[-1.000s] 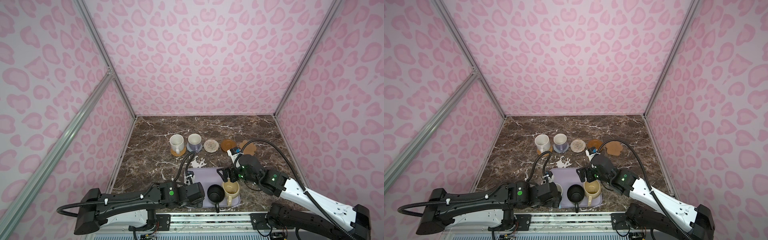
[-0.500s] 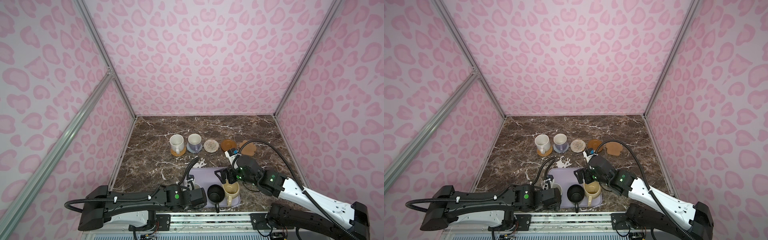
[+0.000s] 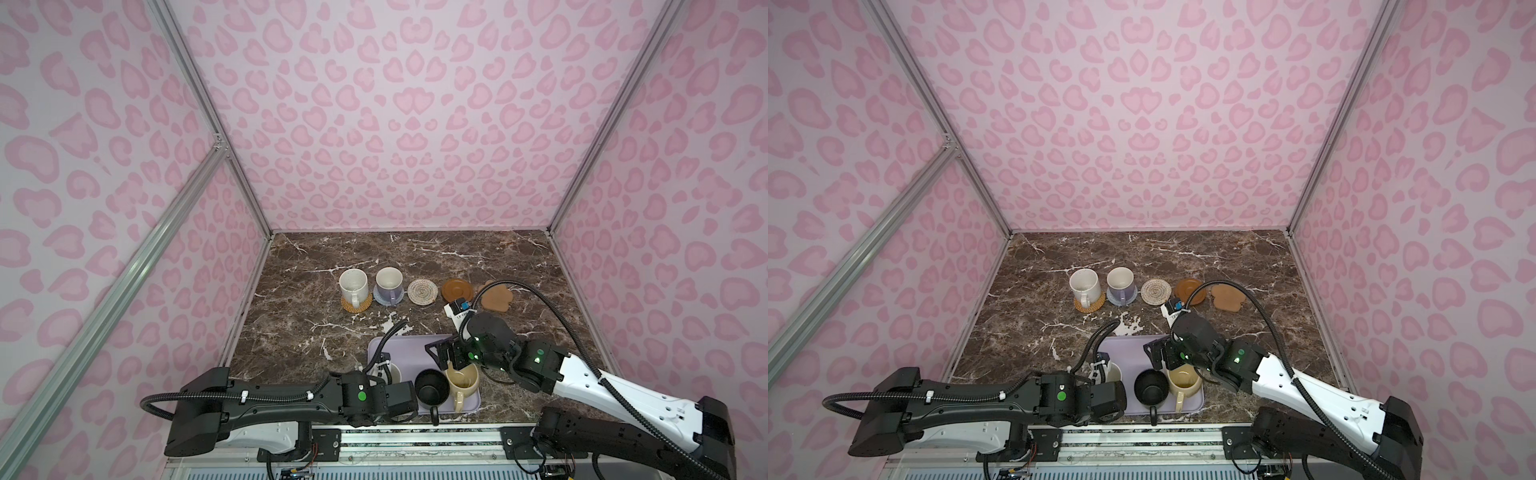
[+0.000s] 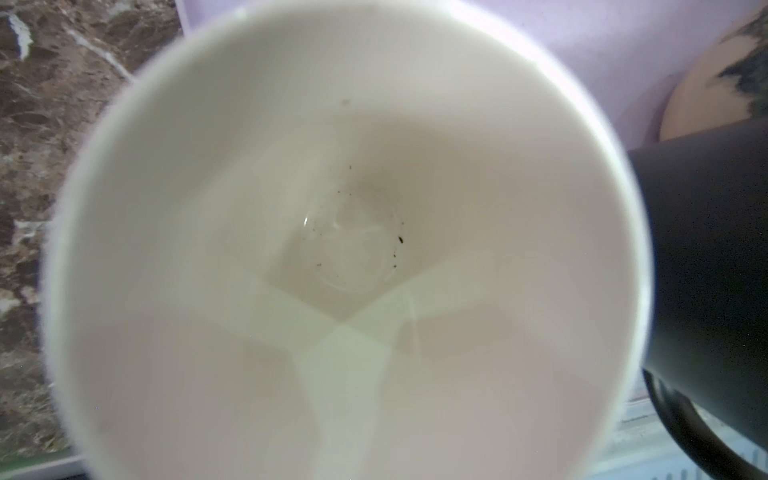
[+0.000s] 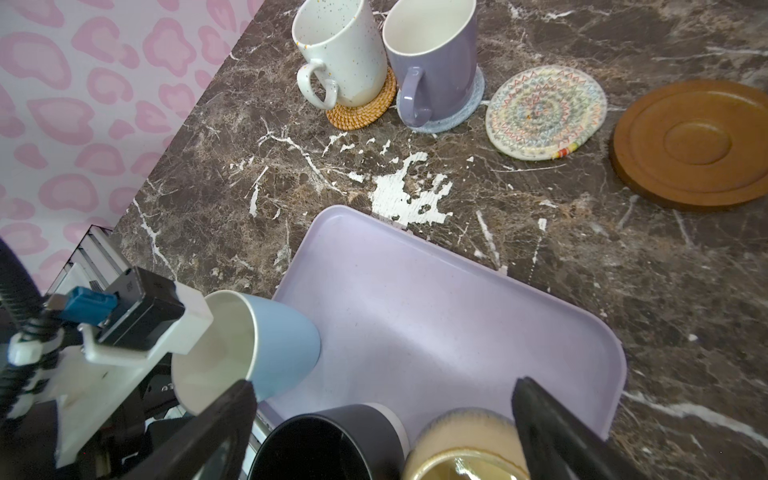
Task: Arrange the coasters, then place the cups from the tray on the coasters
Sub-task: 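Close the left gripper on the light blue mug and lift it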
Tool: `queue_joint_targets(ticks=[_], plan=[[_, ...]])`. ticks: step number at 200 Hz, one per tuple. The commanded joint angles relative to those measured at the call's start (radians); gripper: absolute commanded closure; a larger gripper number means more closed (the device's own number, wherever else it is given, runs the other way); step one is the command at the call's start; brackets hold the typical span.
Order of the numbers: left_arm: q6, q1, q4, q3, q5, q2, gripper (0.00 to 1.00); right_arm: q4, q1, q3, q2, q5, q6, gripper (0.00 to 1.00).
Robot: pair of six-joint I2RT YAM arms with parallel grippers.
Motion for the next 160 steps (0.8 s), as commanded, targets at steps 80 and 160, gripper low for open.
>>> queue_joint_targets(ticks=[80,160], plan=[[-0.012,0.000,-0.029,0.024,-0.112,0.006,0.97,0.082,0.014,-0.014,0.032,0.001,0.009,0.05],[0.041,0.085,-0.135,0.093,-0.197,-0.090,0.97,0.260,0.016,-0.040,0.089,-0.179,0.010,0.08]])
